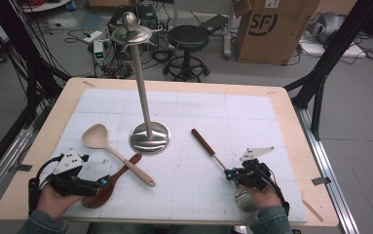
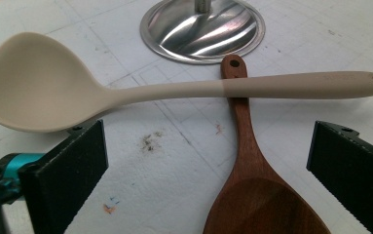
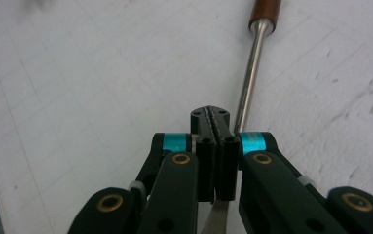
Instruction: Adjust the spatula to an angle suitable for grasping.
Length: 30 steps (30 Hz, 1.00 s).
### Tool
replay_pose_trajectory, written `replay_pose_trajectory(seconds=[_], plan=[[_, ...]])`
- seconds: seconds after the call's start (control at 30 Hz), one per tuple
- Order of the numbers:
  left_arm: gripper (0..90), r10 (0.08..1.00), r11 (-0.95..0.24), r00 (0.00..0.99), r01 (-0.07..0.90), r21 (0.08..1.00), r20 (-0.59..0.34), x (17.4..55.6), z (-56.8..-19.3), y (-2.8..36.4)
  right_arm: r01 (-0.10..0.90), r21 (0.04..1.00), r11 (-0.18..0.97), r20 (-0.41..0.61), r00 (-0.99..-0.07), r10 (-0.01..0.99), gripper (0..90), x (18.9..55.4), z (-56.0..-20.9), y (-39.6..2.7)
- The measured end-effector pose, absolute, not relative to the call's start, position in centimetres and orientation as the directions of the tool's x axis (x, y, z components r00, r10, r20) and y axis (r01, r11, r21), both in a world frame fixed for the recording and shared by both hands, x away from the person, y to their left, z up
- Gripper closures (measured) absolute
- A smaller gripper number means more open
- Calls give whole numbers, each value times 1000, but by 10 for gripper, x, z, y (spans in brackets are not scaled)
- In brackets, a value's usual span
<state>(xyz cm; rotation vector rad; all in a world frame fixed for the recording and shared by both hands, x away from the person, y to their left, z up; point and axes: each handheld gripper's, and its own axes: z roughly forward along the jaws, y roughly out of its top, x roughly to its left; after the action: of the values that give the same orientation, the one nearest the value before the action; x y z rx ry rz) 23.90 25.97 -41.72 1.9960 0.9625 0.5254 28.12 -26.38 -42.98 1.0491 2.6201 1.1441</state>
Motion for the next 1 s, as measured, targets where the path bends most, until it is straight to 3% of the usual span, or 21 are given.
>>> replay_pose_trajectory(seconds=[0.47, 1.0], plan=[[20, 788, -359, 616, 440, 823, 15, 240, -418, 260, 578, 660, 480, 126, -715, 688, 893, 309, -430, -257], [19, 788, -359, 616, 438, 824, 16, 239, -418, 260, 572, 651, 500, 118, -727, 677, 893, 311, -433, -253]])
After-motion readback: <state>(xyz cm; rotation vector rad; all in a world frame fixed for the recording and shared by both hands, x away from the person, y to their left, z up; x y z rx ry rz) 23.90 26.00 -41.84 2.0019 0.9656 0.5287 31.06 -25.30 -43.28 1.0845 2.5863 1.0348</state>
